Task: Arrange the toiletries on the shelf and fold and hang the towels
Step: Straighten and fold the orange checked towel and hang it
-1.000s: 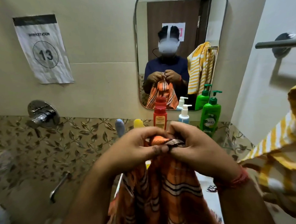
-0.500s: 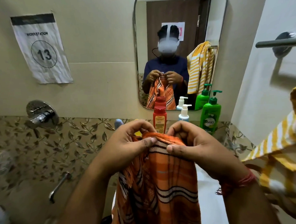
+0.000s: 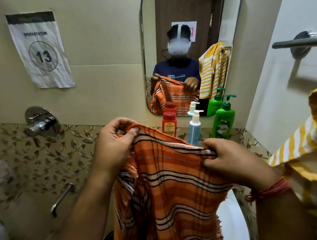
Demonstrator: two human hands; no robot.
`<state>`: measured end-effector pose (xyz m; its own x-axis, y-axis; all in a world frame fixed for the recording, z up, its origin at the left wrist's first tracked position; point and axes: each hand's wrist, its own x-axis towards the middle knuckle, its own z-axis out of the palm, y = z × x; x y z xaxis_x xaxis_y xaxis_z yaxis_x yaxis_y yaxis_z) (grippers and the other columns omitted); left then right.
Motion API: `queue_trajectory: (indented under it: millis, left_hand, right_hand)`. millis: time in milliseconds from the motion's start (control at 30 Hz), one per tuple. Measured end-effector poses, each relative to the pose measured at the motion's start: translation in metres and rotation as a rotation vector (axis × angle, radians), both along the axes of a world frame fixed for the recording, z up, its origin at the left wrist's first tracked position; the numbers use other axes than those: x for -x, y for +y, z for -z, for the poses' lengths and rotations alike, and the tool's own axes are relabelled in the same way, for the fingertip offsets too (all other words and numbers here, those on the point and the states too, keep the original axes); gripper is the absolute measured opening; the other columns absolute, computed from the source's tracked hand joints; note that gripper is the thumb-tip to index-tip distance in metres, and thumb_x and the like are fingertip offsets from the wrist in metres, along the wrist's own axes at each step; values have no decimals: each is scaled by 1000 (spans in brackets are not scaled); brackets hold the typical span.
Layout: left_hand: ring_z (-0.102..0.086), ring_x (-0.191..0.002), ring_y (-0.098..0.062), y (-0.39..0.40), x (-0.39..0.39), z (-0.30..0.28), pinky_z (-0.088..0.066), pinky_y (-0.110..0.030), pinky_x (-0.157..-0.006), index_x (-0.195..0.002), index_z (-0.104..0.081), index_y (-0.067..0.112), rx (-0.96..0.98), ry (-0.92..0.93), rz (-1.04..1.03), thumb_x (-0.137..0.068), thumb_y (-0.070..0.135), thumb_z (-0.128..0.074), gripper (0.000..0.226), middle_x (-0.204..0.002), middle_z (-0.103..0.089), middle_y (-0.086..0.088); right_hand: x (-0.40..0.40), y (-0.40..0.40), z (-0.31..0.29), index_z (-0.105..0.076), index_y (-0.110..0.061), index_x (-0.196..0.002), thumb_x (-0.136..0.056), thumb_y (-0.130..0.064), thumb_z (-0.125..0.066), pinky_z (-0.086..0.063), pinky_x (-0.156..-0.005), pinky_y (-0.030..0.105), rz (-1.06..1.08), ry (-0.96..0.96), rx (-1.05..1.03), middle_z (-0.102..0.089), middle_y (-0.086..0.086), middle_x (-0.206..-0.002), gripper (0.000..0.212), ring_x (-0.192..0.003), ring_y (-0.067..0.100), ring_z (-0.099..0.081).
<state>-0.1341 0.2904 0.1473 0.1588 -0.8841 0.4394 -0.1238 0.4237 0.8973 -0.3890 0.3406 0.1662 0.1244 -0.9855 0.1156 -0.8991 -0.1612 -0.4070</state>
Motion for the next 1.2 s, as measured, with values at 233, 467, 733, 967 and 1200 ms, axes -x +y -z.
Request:
queue_trajectory:
  millis: [233,467,733,967,1200]
  left_hand:
    - [-72,-80,-16,0,19,1,-58,-28,-61,-87,-70,24,-6,-69,73,-92,9,-69,17,-86,-72,2]
    - [-66,-74,-14,-17,-13,9,-59,-36,-72,-86,-70,26,60,71,-194,-91,5,-67,22,-85,-71,4]
    - [-70,-78,-16,-26,-7,13,-56,-26,-63,-87,-69,25,33,120,-196,-92,8,-69,18,-90,-72,0]
    - [-70,-78,-10,-16,9,8,-58,-26,-65,-88,-68,24,2,14,-104,-93,11,-68,14,-88,-72,5]
    - [-71,-76,-7,-9,18,6,-55,-19,-63,-92,-69,20,-18,-52,49,-94,7,-65,14,-88,-72,3]
  right_hand:
    - [-25,-18,21,-62,-20,-101,-82,-23,-76,-55,-73,35,-282,-808,-175,-63,6,-89,24,-79,21,-64]
    - [3,-20,33,-71,-22,-90,-95,-27,-64,-56,-78,45,-152,-634,-50,-72,2,-83,11,-79,18,-69]
    - [9,-9,32,-69,-19,-108,-93,-18,-60,-56,-68,32,-337,-813,-176,-72,7,-95,18,-81,26,-69]
    - [-2,4,24,-52,-9,-139,-89,21,-46,-51,-88,65,-755,-885,-407,-64,20,-117,59,-103,33,-66]
    - [-30,-2,16,-67,-21,-115,-94,4,-56,-60,-79,33,-606,-365,34,-72,-3,-98,34,-88,10,-71]
